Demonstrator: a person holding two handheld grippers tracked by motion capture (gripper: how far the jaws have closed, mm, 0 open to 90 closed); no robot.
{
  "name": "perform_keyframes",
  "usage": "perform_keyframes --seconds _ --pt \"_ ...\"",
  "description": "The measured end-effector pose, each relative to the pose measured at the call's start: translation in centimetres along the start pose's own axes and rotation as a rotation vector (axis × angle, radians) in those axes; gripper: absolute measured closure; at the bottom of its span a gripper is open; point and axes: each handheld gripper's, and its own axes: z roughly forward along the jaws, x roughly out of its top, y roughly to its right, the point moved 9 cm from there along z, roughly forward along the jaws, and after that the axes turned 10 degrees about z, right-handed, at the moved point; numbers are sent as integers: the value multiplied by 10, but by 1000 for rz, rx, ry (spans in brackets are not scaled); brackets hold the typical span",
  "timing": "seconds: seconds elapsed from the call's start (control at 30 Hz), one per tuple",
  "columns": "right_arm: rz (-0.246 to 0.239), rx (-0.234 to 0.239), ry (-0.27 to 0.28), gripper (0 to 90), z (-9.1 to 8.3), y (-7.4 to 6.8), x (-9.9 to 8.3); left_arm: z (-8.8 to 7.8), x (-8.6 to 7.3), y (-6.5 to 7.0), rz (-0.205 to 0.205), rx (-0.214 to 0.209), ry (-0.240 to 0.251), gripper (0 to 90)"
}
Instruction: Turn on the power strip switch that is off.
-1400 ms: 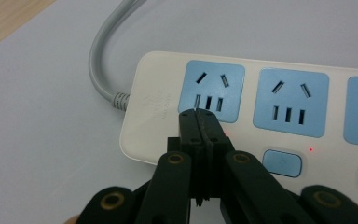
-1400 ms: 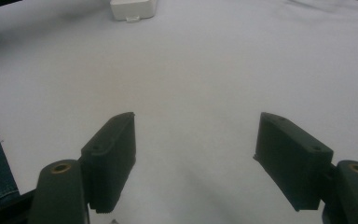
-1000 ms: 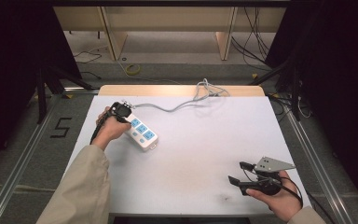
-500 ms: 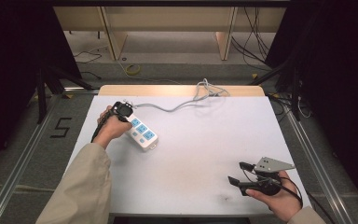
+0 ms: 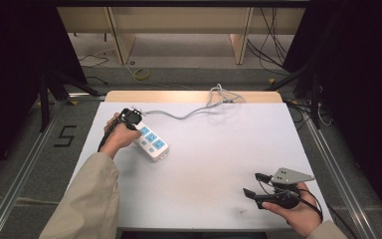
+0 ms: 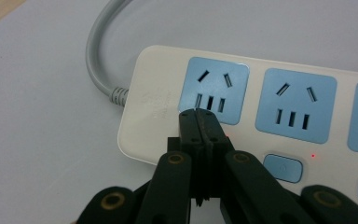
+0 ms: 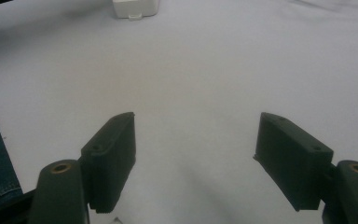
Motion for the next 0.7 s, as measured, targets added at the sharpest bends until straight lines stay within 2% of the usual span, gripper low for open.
perform_keyframes --seconds 0.27,0.7 --pt "1 -1 -2 292 0 0 0 0 0 -1 -18 -14 8 900" --pt "4 -1 -2 292 0 1 0 0 0 0 -2 3 4 900"
